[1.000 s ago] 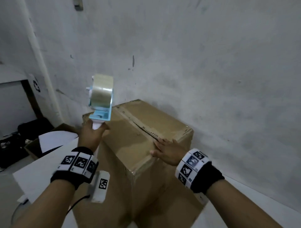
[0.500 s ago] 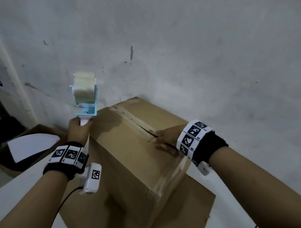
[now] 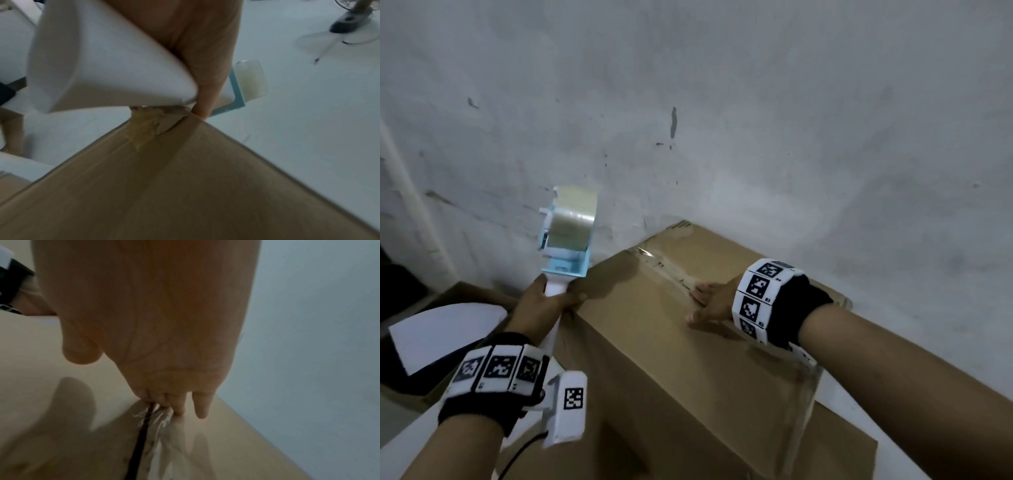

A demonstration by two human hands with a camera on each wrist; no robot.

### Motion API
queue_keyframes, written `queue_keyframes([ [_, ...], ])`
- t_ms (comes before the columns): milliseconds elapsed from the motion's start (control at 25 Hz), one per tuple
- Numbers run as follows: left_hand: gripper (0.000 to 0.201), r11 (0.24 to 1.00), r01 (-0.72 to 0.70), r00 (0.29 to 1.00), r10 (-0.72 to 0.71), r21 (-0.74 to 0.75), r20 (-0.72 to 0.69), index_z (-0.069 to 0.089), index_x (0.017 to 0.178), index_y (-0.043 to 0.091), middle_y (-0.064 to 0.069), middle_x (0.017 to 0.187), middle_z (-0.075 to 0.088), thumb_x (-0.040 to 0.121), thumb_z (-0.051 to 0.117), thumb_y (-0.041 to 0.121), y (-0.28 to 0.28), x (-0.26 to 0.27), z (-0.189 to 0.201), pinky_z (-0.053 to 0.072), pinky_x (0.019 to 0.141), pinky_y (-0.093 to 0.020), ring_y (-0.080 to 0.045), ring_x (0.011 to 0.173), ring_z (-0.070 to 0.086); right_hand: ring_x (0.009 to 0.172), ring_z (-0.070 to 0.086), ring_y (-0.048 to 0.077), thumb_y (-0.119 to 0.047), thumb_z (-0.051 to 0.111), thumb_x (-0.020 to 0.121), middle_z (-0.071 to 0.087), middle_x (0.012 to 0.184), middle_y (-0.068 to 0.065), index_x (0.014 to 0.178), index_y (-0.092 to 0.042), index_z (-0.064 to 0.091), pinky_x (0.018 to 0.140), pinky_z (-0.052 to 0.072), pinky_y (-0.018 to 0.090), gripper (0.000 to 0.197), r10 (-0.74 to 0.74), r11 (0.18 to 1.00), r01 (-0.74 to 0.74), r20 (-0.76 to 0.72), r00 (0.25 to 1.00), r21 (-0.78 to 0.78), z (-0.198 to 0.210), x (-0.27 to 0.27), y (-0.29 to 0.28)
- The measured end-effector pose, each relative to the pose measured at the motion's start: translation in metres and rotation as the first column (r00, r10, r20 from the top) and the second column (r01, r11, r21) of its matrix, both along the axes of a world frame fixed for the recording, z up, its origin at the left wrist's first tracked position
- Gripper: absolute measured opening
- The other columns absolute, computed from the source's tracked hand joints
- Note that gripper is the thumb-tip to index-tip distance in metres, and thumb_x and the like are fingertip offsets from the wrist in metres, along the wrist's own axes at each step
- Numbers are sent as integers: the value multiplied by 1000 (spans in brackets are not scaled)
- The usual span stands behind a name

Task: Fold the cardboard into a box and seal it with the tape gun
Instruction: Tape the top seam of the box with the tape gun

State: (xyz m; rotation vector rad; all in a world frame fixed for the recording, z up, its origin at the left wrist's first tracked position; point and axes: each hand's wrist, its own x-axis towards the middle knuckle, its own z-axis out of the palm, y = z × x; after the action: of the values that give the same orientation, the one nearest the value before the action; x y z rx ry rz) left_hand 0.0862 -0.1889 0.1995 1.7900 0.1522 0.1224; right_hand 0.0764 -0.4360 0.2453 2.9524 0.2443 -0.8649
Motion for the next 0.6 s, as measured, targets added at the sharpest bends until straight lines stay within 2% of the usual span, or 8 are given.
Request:
queue_keyframes([
  [40,25,998,-27,1000,26,-56,-3,55,103,7,-12,95,57,82,59,-5,1,-2,-1,43,71,-26,-21,78,52,147,10,22,-40,31,101,12,159,8,150,-8,15,110,10,21,61,-17,999,16,19,1000,28,-2,9,8],
  [120,33,989,-107,994,109,-103,16,55,113,2,-9,101,55,81,60,-4,0,0,-10,40,84,-31,-26,95,53,145,16,27,-35,30,102,16,158,13,149,-4,16,107,13,20,58,-32,998,29,53,998,54,-1,26,22],
  [200,39,984,-165,985,168,-72,44,54,118,-4,-12,109,58,80,63,-1,-3,5,-18,40,89,-34,-28,106,54,144,18,31,-34,29,102,14,159,14,149,-4,12,112,16,30,58,17,998,-23,96,995,62,3,43,36],
  [240,39,980,-193,979,196,-49,60,54,117,-4,-16,112,60,80,64,0,-3,7,-21,41,92,-37,-32,109,55,145,17,30,-34,29,102,13,159,13,150,-6,10,115,15,34,59,31,997,-37,98,995,61,4,52,44],
  [320,38,970,-241,967,241,-6,83,53,117,1,-20,115,60,80,63,2,-7,9,-24,43,96,-43,-36,109,55,146,13,29,-33,31,101,8,160,12,151,-7,4,116,13,36,62,72,996,-77,119,990,41,1,70,58],
  [480,36,965,-261,959,257,13,116,51,117,6,-19,115,59,82,60,4,-13,12,-23,43,94,-41,-36,108,54,146,12,28,-27,35,101,7,159,15,149,-2,8,116,10,35,61,121,993,-122,186,975,-6,-3,93,75],
  [600,30,950,-281,958,270,137,95,50,114,4,-19,112,58,84,57,7,-19,9,-17,39,86,-34,-36,106,53,148,-3,24,-31,30,102,-9,161,10,151,-6,-6,117,4,31,65,136,990,-138,160,978,1,-3,86,73],
])
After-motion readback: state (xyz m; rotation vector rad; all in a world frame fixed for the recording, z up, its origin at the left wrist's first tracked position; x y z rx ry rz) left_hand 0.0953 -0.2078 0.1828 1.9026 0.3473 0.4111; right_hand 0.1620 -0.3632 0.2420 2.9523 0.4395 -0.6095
